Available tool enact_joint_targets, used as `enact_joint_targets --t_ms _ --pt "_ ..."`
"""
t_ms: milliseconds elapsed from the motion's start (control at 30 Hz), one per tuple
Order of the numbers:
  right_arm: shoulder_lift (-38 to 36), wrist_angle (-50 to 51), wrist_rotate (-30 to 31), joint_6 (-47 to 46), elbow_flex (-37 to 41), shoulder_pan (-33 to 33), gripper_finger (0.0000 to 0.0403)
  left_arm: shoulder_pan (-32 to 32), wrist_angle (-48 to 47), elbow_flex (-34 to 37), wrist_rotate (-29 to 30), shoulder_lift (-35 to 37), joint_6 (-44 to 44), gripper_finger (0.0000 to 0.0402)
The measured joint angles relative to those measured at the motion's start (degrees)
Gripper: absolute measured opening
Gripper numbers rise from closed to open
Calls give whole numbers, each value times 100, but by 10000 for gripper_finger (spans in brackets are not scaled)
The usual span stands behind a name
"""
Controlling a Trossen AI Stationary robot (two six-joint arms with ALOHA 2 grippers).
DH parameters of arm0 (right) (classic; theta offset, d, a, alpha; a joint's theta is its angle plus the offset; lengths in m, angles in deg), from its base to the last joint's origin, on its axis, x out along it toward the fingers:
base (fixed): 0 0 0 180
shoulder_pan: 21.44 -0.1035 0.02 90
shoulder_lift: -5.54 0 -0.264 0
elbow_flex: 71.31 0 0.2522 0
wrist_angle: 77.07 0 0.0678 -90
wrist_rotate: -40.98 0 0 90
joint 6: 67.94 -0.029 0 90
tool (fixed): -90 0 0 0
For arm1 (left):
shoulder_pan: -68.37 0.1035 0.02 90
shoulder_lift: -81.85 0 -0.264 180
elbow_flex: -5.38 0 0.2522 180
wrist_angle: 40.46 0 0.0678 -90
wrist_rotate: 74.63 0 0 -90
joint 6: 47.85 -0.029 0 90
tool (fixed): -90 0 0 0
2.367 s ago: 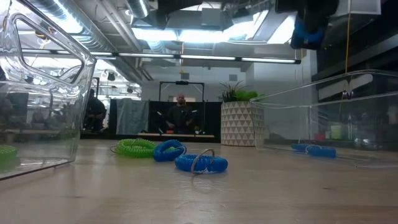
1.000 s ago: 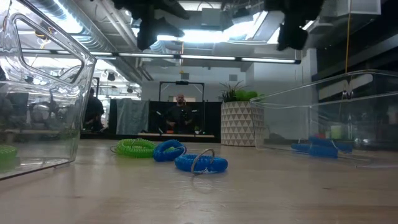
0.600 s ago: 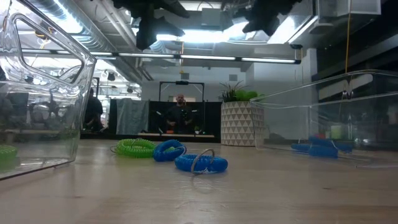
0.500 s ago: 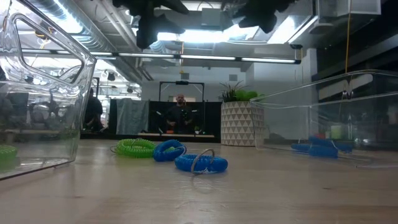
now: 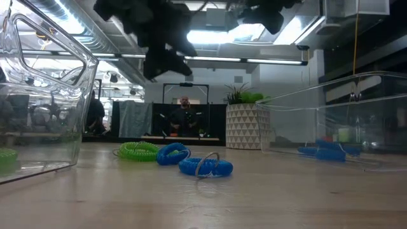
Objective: Sort spring keychains
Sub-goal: Put the green spring keychain into the left transparent bin
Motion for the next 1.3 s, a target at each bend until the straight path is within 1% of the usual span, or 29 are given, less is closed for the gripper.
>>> enact_joint_targets --t_ms 67,300,400,733,1100,1200,1300 --pt "1 1 -10 -3 0 -1 205 0 17 0 -73 -141 -76 168" --pt "1 2 -14 -38 0 -2 205 -5 21 -2 -636 -695 -511 168" --pt "1 1 -9 -32 0 -2 205 -4 -15 0 -695 -928 -683 168" --pt "0 3 45 -119 0 -2 205 -34 -12 0 -709 -1412 -884 168" --pt "1 3 47 -119 0 -2 205 -336 19 0 -668 -1835 -1086 168" --pt "1 3 47 -121 0 -2 205 -394 140 -8 -558 -1949 -1087 168" --pt "-1 3 47 -123 0 -2 205 -404 233 -9 -580 -2048 -1080 168"
